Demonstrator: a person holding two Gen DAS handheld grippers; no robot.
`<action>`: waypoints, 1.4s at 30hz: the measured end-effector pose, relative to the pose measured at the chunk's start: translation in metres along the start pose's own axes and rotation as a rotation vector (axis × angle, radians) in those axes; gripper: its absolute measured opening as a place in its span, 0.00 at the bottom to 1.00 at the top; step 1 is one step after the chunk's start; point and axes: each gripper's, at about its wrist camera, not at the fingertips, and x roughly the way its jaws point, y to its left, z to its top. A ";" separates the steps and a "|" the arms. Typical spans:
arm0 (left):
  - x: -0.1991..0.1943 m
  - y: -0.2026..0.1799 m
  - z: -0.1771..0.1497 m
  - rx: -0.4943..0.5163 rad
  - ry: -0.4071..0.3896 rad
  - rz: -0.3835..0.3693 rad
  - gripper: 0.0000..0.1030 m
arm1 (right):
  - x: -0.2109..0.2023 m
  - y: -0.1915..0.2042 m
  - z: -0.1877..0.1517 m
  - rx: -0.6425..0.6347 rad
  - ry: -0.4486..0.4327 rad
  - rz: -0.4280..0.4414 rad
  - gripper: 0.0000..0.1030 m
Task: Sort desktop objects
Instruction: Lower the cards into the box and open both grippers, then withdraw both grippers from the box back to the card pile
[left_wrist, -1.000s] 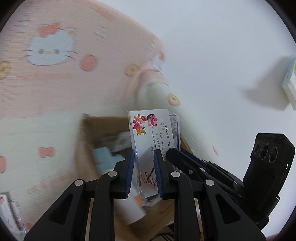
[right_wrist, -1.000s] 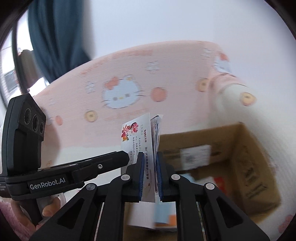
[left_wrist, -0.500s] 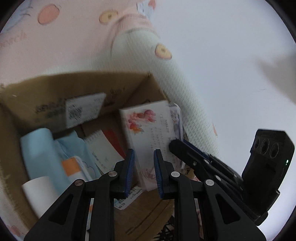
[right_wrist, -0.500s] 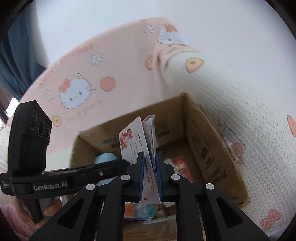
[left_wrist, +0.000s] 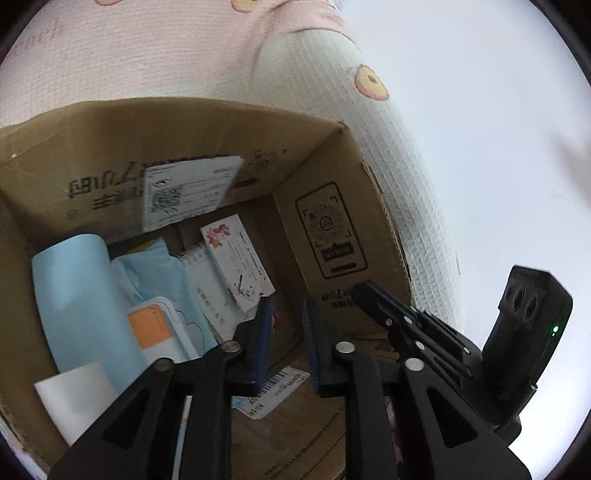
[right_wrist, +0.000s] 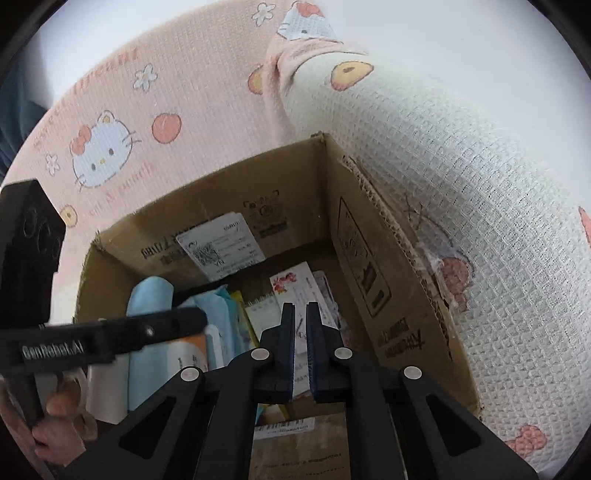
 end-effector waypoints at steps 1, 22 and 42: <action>-0.003 0.001 -0.001 0.003 -0.008 0.003 0.28 | 0.000 0.001 -0.001 0.000 0.002 -0.002 0.04; -0.101 -0.041 -0.059 0.374 -0.330 0.208 0.49 | -0.053 0.080 -0.028 -0.079 -0.028 -0.013 0.05; -0.235 0.085 -0.123 0.203 -0.572 0.184 0.58 | -0.063 0.245 -0.031 -0.371 -0.054 0.088 0.55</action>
